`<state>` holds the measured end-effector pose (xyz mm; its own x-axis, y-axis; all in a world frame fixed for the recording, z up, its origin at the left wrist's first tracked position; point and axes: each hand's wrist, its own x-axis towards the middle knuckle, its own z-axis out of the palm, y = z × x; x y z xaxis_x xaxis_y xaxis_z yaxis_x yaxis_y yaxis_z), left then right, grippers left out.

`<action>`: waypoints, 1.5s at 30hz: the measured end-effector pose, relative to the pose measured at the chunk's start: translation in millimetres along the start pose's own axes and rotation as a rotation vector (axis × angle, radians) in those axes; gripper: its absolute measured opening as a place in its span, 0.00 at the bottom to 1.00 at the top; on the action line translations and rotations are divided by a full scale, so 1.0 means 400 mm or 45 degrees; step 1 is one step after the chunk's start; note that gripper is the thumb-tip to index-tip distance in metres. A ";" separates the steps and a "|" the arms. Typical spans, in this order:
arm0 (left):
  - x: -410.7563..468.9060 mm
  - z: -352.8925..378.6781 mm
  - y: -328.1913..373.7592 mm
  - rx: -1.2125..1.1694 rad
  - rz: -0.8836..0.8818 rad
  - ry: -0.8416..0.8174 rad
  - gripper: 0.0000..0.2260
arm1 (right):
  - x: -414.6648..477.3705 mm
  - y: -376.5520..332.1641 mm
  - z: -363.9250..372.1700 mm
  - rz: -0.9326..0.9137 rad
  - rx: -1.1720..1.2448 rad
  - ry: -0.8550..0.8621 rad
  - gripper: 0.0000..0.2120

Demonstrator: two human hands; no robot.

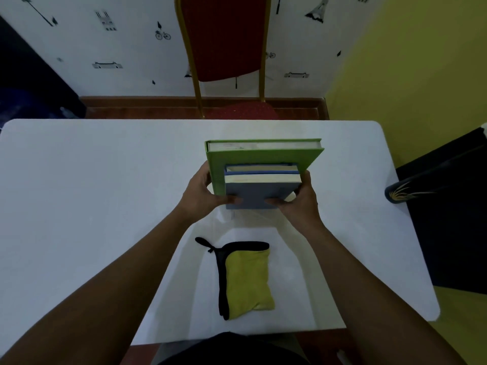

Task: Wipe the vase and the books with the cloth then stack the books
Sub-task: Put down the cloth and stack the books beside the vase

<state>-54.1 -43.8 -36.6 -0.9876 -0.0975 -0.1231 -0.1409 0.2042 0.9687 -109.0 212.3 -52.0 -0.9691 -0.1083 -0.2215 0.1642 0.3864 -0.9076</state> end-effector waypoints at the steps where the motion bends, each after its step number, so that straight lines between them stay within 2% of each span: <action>1: -0.003 0.000 -0.011 0.008 -0.027 -0.001 0.38 | 0.000 0.008 -0.002 0.007 -0.011 -0.014 0.39; 5: -0.020 0.019 -0.048 0.035 -0.093 0.041 0.35 | 0.003 0.026 -0.001 0.036 -0.038 -0.041 0.35; 9: -0.023 0.036 -0.052 0.079 -0.018 0.101 0.31 | 0.017 0.021 -0.003 0.043 -0.041 -0.023 0.34; 14: -0.025 0.039 -0.052 0.186 0.090 0.108 0.31 | 0.015 0.027 -0.003 0.030 -0.011 -0.012 0.36; 19: -0.021 0.043 -0.054 0.225 0.110 0.102 0.28 | 0.026 0.018 -0.014 0.030 0.017 -0.050 0.35; 22: -0.018 0.067 -0.033 0.223 0.103 0.119 0.30 | 0.026 0.011 -0.050 0.064 0.080 -0.032 0.38; 26: -0.010 0.153 0.016 0.070 -0.028 0.086 0.32 | 0.002 0.018 -0.150 0.074 0.171 -0.045 0.34; 29: 0.002 0.249 0.047 -0.034 -0.143 0.074 0.33 | -0.012 0.050 -0.237 0.167 0.305 -0.008 0.34; 34: 0.022 0.425 0.085 -0.095 -0.279 -0.008 0.28 | -0.040 0.118 -0.393 0.321 0.413 0.046 0.28; 39: 0.037 0.574 0.079 -0.005 -0.395 -0.069 0.24 | -0.056 0.203 -0.517 0.522 0.458 0.078 0.22; 45: 0.043 0.697 0.053 0.065 -0.610 -0.142 0.24 | -0.044 0.284 -0.597 0.686 0.407 0.038 0.22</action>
<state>-93.4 230.3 -78.3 -0.8120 -0.0879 -0.5770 -0.5814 0.2100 0.7861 -117.1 476.8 -66.1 -0.7390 0.0523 -0.6716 0.6734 0.0860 -0.7343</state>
